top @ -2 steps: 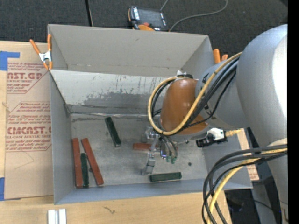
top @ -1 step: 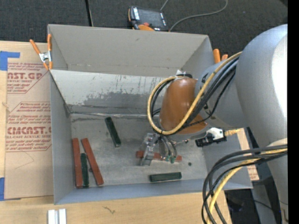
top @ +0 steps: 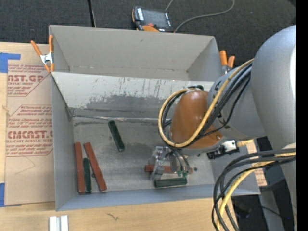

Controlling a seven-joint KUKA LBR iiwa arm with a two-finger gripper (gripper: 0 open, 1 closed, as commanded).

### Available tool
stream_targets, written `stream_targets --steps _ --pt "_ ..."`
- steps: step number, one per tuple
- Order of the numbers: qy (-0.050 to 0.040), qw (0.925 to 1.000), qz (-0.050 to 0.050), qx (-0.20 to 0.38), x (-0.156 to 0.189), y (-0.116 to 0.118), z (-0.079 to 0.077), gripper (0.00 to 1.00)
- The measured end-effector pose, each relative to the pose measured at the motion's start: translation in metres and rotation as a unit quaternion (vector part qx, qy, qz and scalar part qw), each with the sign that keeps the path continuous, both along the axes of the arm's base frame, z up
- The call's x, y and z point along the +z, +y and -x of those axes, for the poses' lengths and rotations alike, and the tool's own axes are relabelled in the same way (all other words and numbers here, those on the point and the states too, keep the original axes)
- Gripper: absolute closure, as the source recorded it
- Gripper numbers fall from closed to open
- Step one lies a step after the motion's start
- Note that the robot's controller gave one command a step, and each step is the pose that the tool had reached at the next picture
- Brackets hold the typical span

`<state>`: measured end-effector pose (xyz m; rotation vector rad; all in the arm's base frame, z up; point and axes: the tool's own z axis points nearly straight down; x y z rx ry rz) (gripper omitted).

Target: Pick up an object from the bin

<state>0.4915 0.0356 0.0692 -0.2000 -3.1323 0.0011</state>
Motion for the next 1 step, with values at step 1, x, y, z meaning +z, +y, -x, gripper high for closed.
stream_targets --steps 1 --pt "-0.0066 0.9993 -0.001 -0.037 0.1776 0.0179 -0.0273 1.0"
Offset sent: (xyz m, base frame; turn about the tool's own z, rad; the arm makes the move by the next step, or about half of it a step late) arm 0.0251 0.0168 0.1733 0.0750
